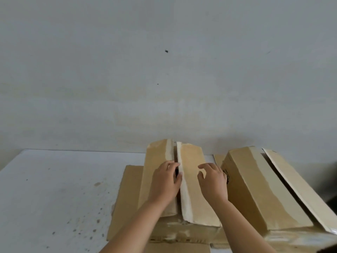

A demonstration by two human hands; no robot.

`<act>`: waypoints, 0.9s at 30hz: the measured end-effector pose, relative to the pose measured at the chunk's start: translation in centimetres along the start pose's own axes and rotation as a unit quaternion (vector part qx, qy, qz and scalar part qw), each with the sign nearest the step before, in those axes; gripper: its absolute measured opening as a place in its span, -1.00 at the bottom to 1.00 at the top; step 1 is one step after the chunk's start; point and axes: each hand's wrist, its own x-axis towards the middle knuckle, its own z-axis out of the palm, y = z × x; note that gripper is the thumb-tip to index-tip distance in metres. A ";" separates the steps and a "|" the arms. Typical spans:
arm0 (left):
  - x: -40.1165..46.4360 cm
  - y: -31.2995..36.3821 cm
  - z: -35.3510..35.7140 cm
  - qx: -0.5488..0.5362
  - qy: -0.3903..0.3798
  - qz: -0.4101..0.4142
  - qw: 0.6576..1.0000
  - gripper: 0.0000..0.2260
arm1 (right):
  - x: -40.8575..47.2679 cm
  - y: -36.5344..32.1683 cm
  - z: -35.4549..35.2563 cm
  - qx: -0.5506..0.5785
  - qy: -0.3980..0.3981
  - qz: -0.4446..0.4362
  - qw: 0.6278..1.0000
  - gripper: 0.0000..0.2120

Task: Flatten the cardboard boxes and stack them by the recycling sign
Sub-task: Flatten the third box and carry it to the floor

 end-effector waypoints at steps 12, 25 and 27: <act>-1.1 0.6 -1.8 0.017 -0.009 -0.090 0.996 -0.62 | 0.6 -0.2 2.2 0.047 -0.082 -0.061 0.994 -0.53; -2.1 -3.4 -10.7 0.046 0.023 -0.187 0.981 -0.56 | 1.5 0.1 -1.1 0.156 -0.189 -0.129 0.961 -0.44; -1.8 -4.6 -11.1 0.088 0.026 -0.205 0.974 -0.56 | 1.7 1.5 -3.0 0.220 -0.179 -0.094 0.954 -0.50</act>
